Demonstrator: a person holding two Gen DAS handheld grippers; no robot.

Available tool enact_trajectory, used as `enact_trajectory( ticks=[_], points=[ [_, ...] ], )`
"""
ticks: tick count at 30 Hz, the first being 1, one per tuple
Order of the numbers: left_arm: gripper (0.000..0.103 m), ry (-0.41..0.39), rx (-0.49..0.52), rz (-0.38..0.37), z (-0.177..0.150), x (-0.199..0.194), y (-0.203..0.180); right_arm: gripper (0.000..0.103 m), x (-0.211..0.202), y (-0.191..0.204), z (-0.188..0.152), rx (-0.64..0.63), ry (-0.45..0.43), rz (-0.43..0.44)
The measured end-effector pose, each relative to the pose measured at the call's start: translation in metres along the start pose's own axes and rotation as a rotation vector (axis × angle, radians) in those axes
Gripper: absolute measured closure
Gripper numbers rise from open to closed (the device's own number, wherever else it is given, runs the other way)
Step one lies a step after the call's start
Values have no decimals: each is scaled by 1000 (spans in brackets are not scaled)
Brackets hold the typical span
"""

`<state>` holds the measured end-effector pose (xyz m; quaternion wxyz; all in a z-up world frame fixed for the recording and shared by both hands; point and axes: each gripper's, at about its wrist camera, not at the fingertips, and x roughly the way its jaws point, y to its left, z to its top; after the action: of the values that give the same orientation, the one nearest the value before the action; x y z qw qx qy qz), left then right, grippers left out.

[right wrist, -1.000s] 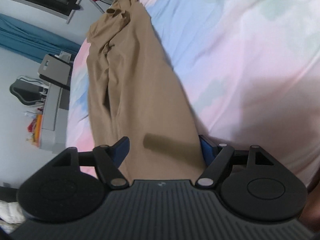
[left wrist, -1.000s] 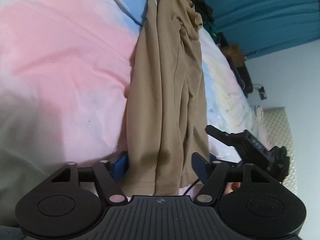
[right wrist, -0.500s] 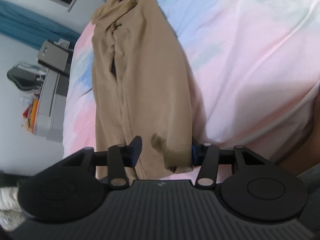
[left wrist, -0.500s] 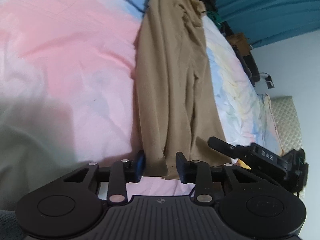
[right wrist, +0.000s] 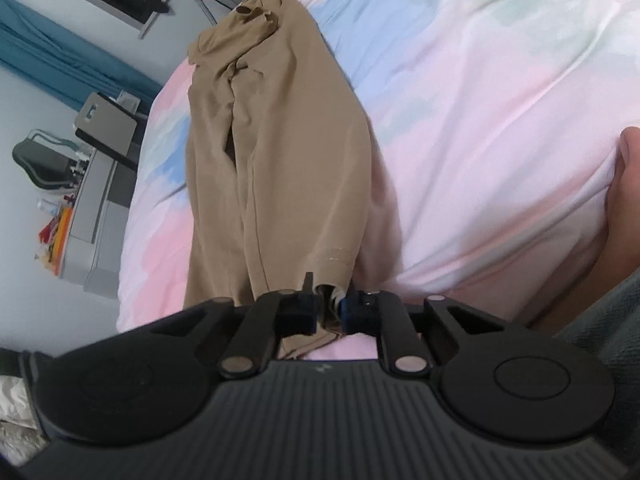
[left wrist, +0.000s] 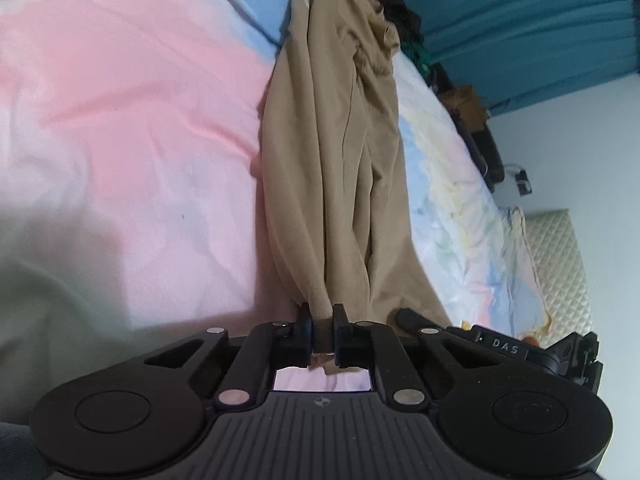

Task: Fold clothes
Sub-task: 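Grasp the hem beside the left gripper with the right gripper, then lift the hem with both grippers and fold it toward the collar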

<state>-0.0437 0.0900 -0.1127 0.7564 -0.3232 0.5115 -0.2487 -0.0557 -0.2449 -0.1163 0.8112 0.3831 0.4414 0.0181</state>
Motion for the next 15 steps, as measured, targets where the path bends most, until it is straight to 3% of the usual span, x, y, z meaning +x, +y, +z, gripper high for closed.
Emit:
enact_trajectory(
  ticks=[4, 8, 15],
  points=[
    [96, -150, -8, -102, -4, -26, -1, 93, -15, -1, 5, 22, -70, 70],
    [97, -251, 8, -166, -7, -55, -4, 93, -42, 7, 15, 4, -164, 134],
    [99, -384, 101, -224, -11, -84, -57, 93, -106, 39, 35, -126, -313, 227]
  ],
)
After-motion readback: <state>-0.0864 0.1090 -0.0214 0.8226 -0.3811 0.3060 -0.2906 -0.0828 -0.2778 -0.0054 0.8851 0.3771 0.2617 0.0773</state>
